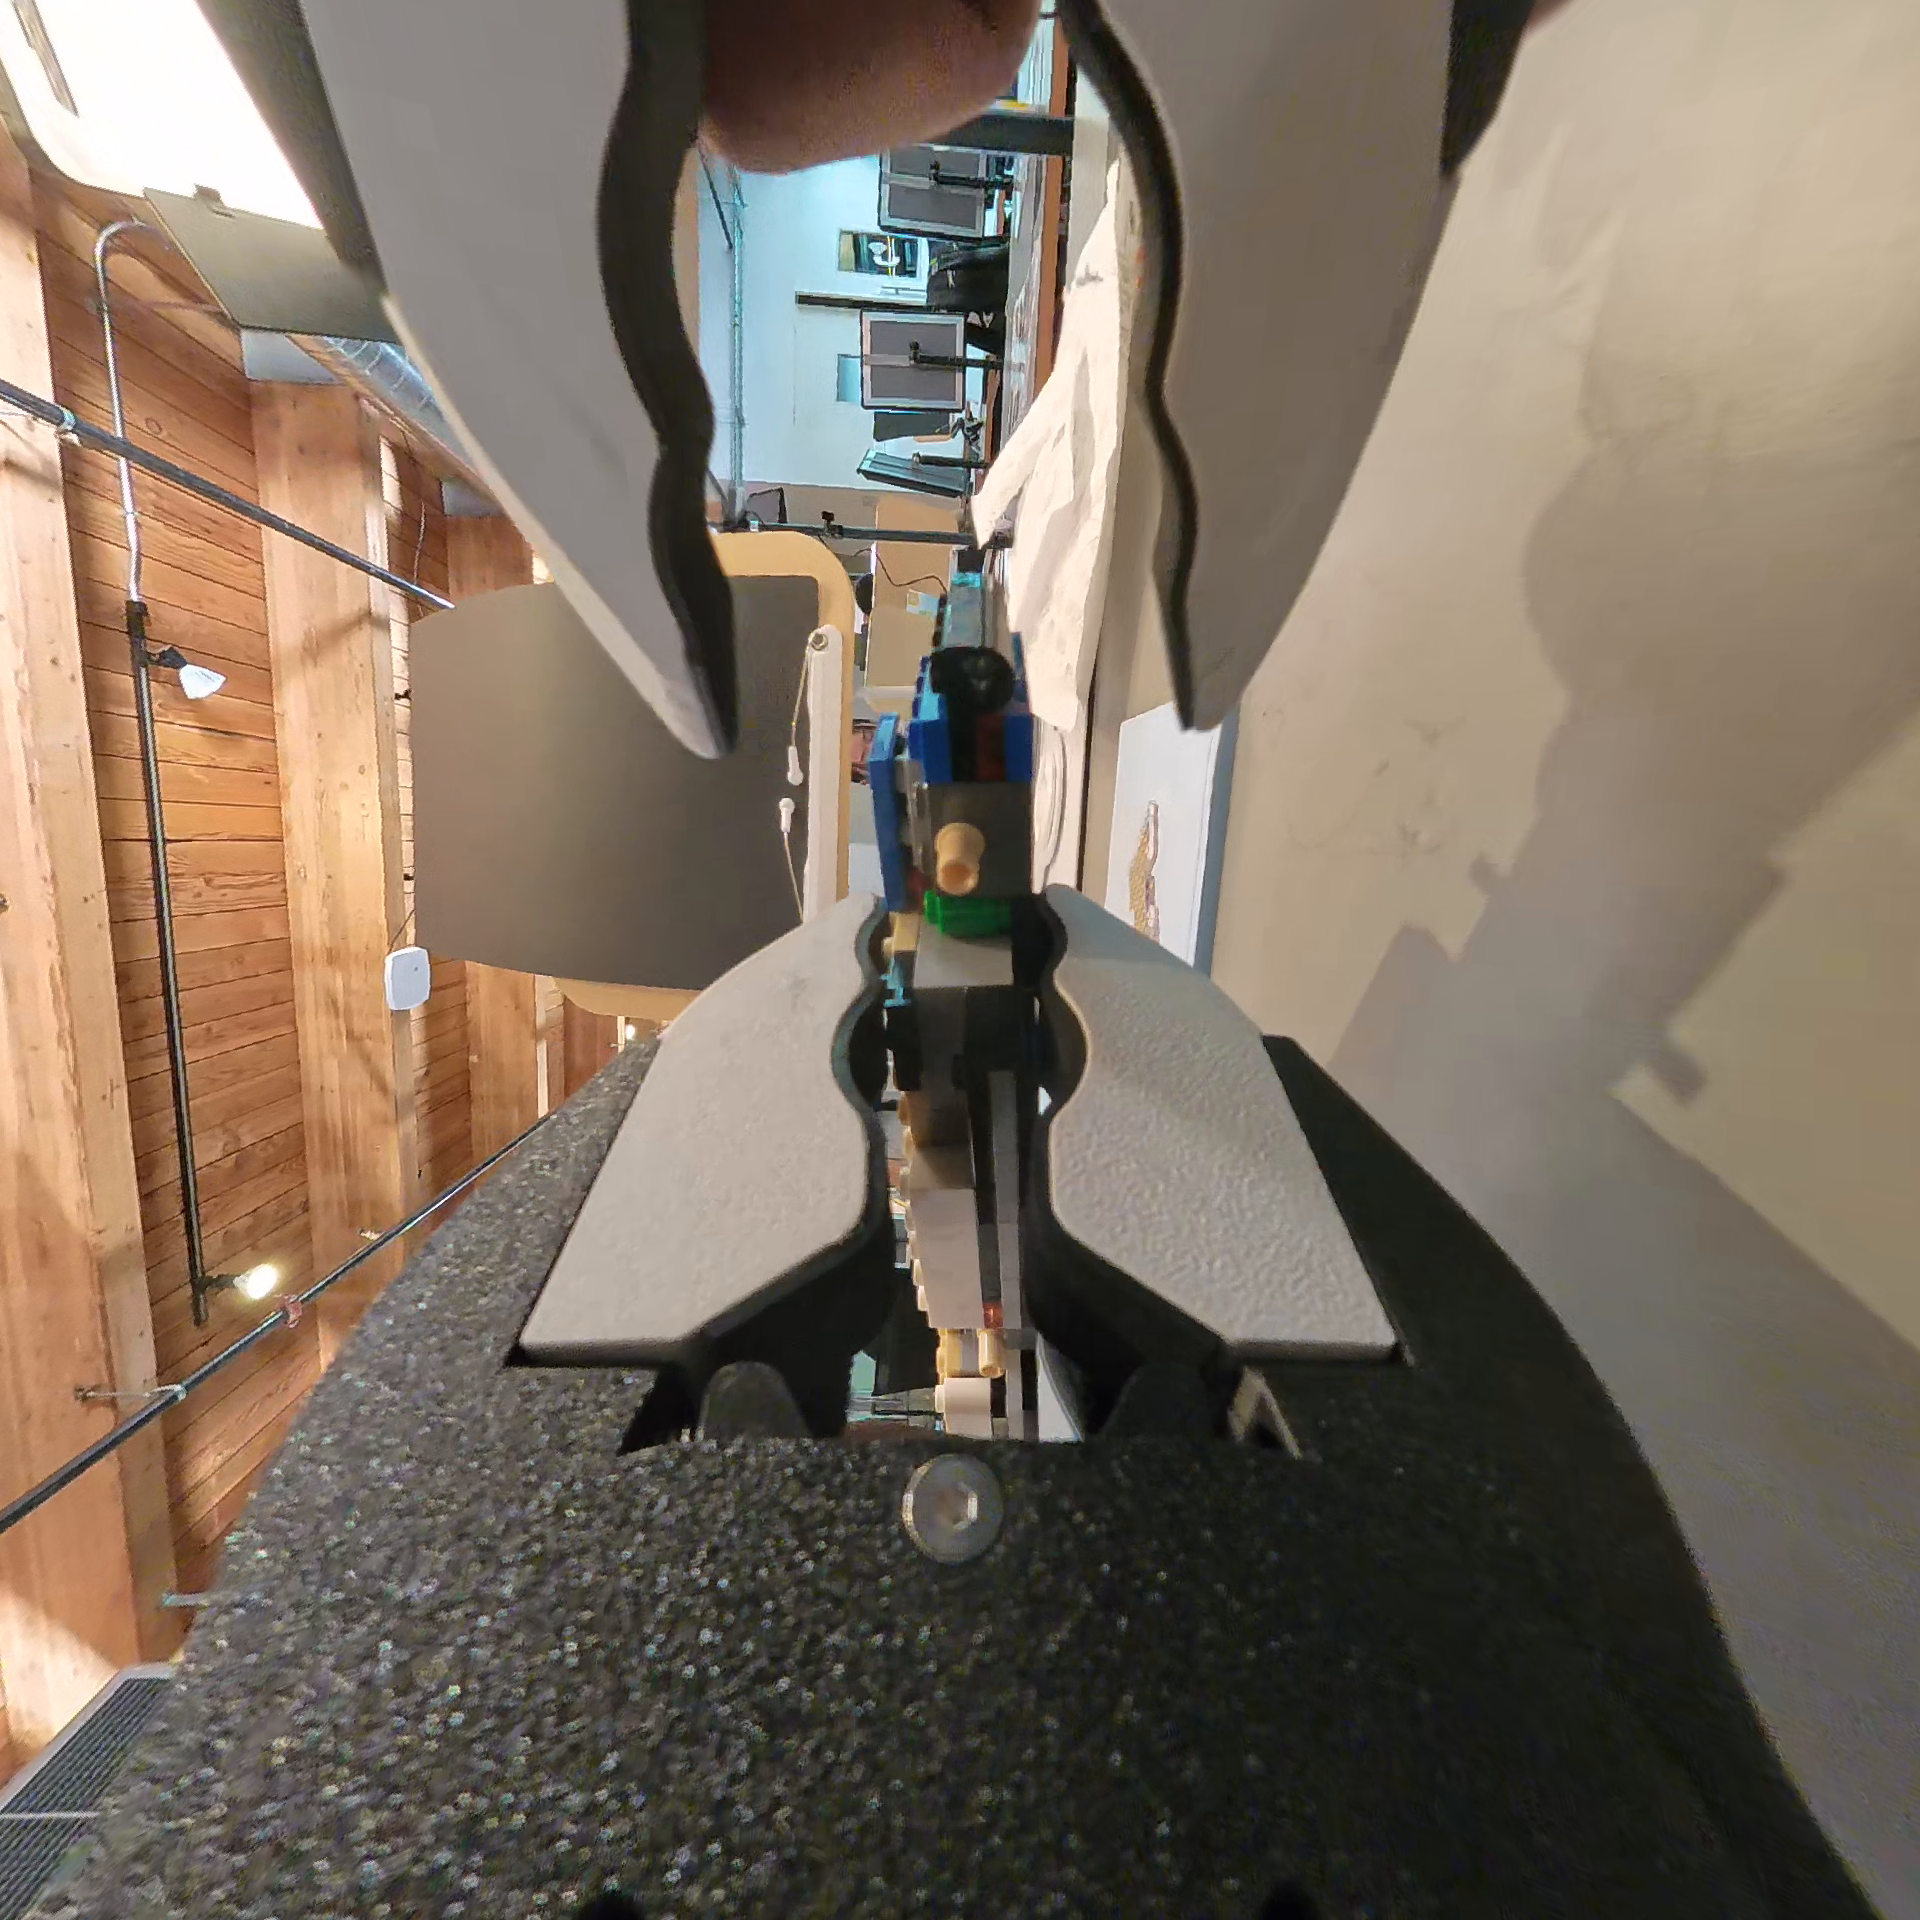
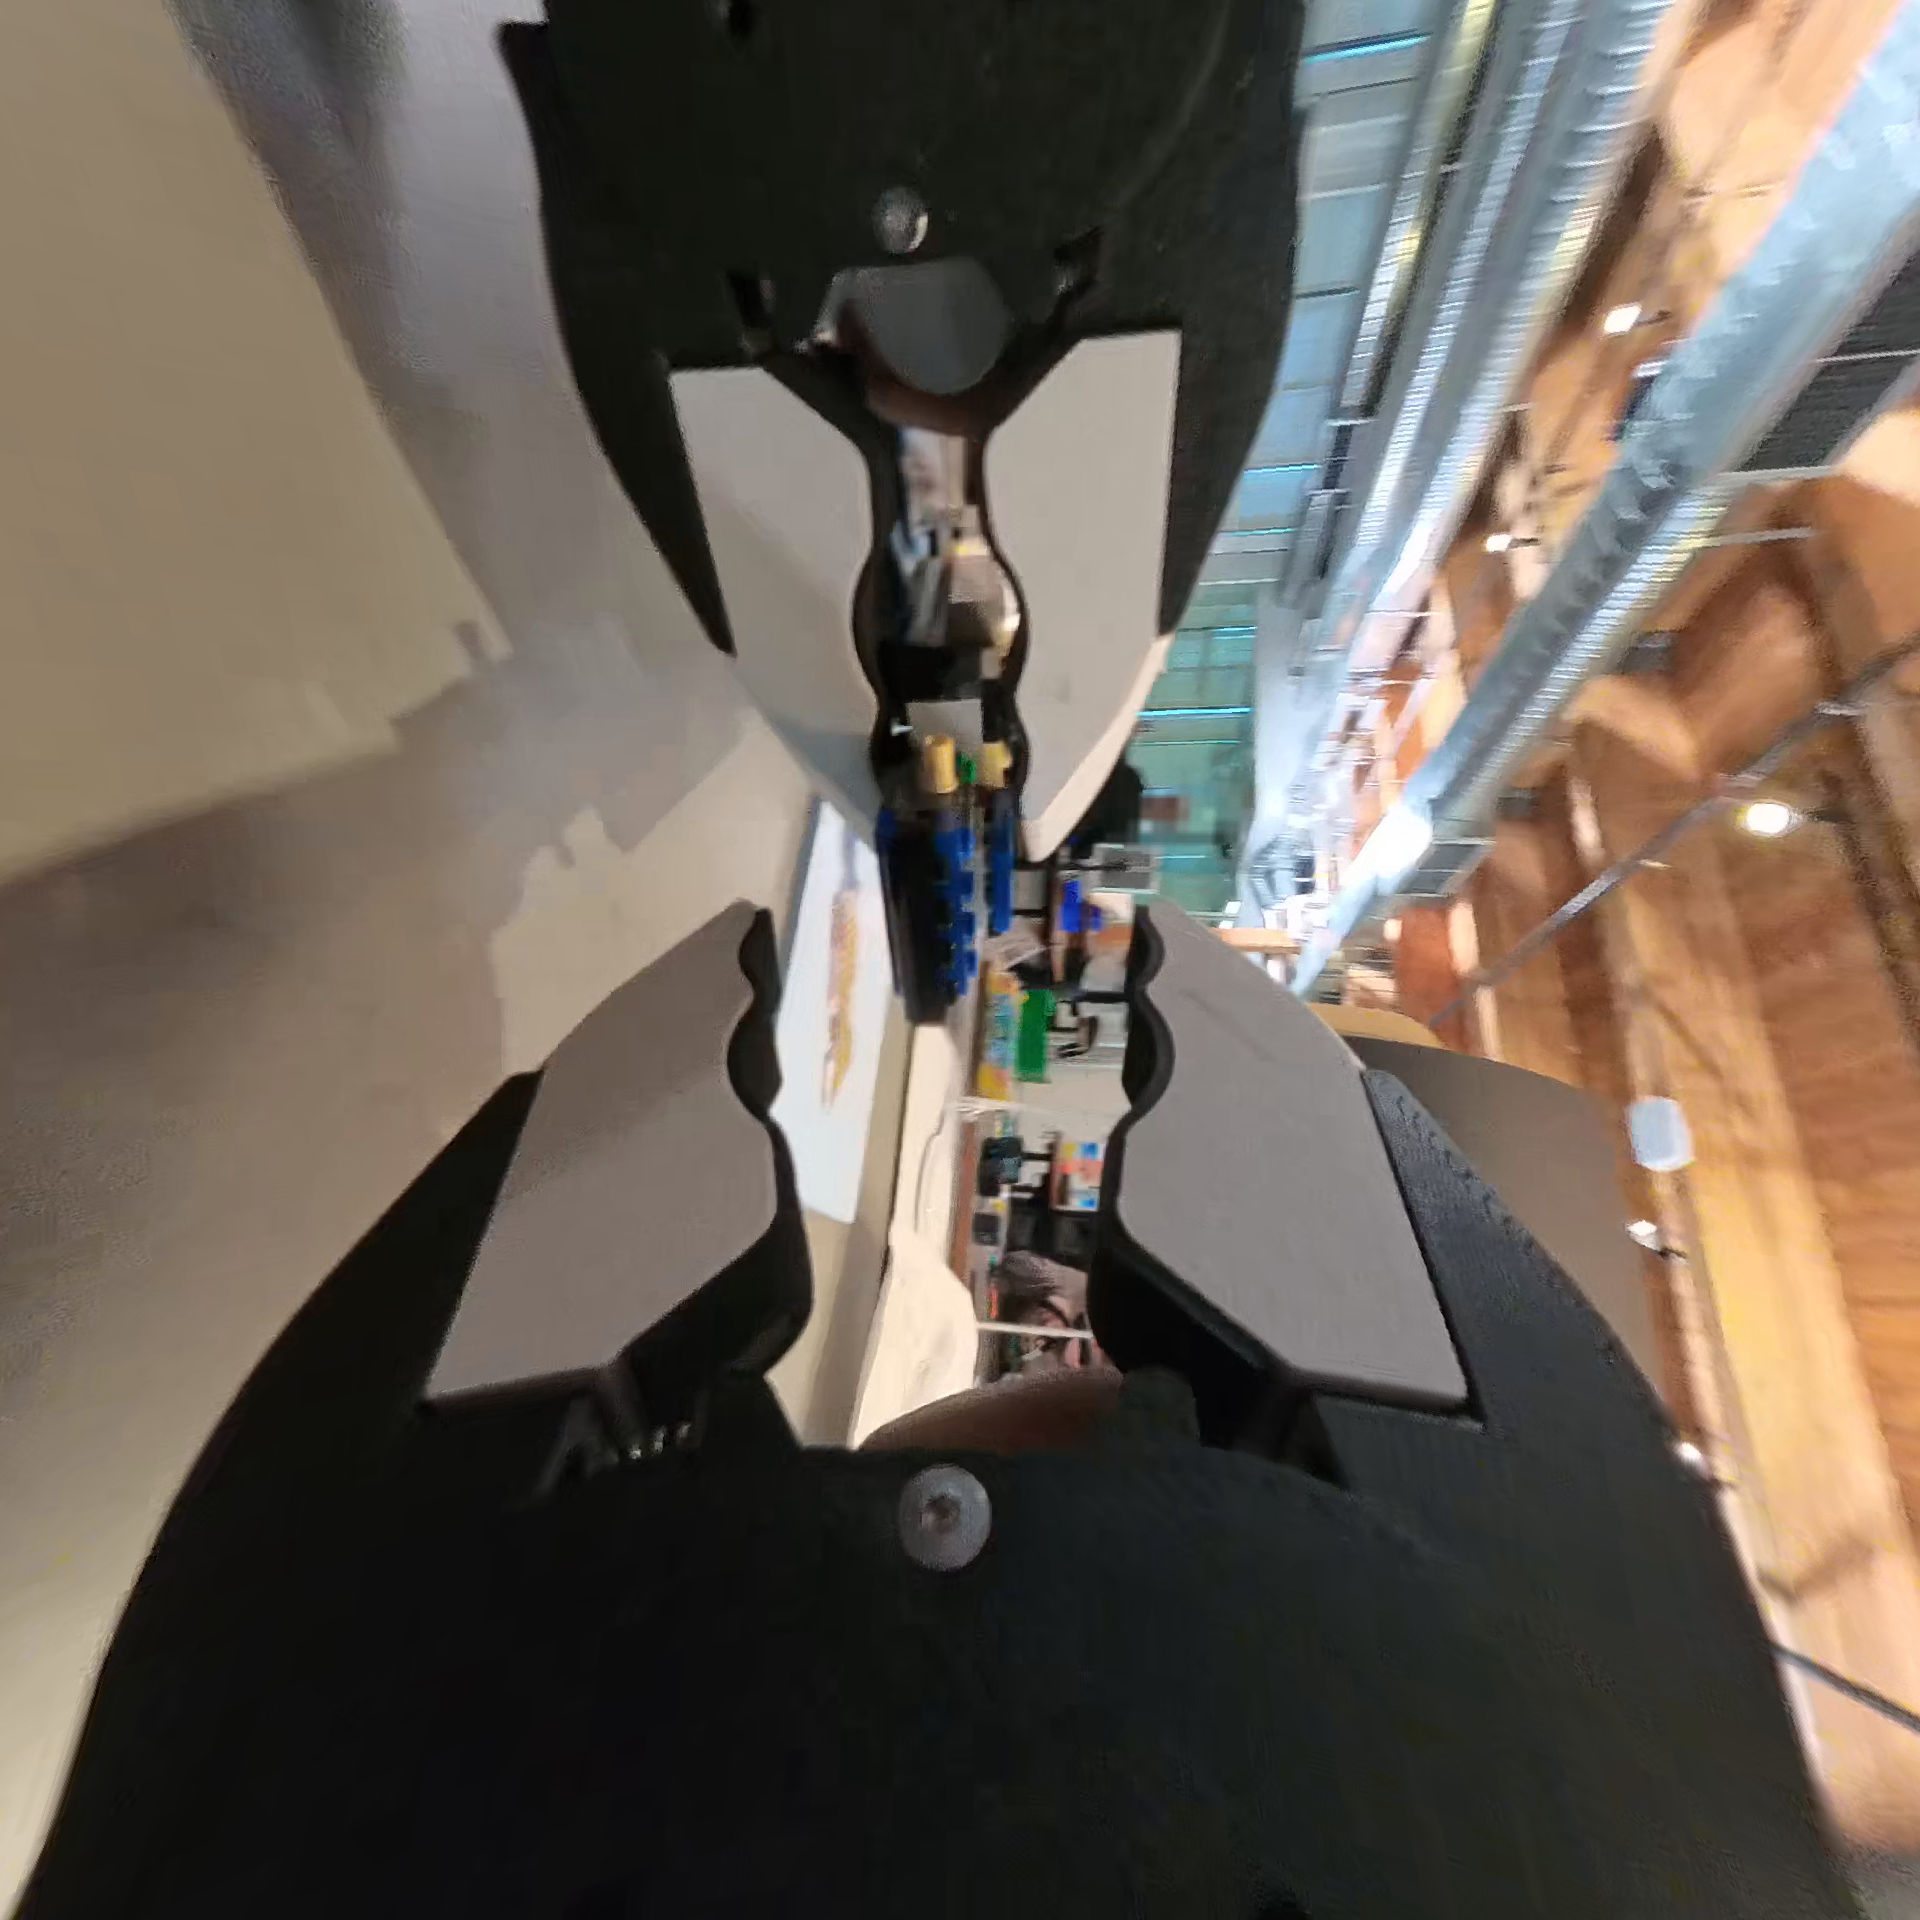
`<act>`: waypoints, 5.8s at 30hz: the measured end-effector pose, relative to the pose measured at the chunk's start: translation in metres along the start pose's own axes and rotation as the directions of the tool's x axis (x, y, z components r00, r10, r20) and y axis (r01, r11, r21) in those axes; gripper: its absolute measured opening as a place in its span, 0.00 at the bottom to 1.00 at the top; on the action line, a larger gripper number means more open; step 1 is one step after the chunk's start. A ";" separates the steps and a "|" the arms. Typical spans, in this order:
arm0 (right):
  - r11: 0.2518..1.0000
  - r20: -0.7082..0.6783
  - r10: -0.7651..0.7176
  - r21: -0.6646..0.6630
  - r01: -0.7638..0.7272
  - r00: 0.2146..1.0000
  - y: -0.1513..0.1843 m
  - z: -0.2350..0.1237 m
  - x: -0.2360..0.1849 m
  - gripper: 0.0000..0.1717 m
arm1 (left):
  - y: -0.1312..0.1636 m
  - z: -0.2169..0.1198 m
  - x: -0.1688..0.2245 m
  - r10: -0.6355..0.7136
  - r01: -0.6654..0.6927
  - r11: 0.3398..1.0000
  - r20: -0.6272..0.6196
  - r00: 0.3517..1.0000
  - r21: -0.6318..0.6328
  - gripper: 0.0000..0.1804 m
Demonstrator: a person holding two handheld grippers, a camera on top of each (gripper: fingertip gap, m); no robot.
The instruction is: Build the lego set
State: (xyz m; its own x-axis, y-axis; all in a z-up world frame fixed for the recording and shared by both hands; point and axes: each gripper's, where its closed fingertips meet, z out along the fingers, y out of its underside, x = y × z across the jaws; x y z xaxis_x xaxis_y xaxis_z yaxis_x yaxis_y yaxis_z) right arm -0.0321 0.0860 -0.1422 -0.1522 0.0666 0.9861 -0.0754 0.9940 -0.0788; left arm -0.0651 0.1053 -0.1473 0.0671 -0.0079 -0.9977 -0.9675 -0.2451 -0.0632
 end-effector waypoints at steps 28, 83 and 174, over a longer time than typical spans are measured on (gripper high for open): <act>0.995 -0.004 -0.091 0.038 0.091 0.996 -0.002 0.014 -0.005 0.23 | -0.006 0.000 0.000 0.030 -0.030 0.999 -0.007 1.000 0.026 0.13; 0.992 -0.049 0.120 0.038 -0.118 0.992 0.003 -0.002 0.009 0.24 | -0.012 -0.010 -0.012 -0.111 0.112 0.990 -0.010 0.994 0.092 0.13; 0.997 -0.240 0.063 -0.037 -0.074 0.969 0.088 0.092 0.011 0.22 | 0.055 0.097 0.005 0.155 -0.154 0.988 -0.071 0.985 0.026 0.13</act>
State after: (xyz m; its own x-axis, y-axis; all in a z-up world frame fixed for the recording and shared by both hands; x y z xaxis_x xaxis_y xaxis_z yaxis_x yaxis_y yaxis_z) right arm -0.1311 0.1665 -0.1518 0.0848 0.1477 0.9854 -0.0270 0.9889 -0.1459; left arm -0.1414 0.1861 -0.1585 -0.0666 -0.1143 -0.9912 -0.9722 -0.2160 0.0902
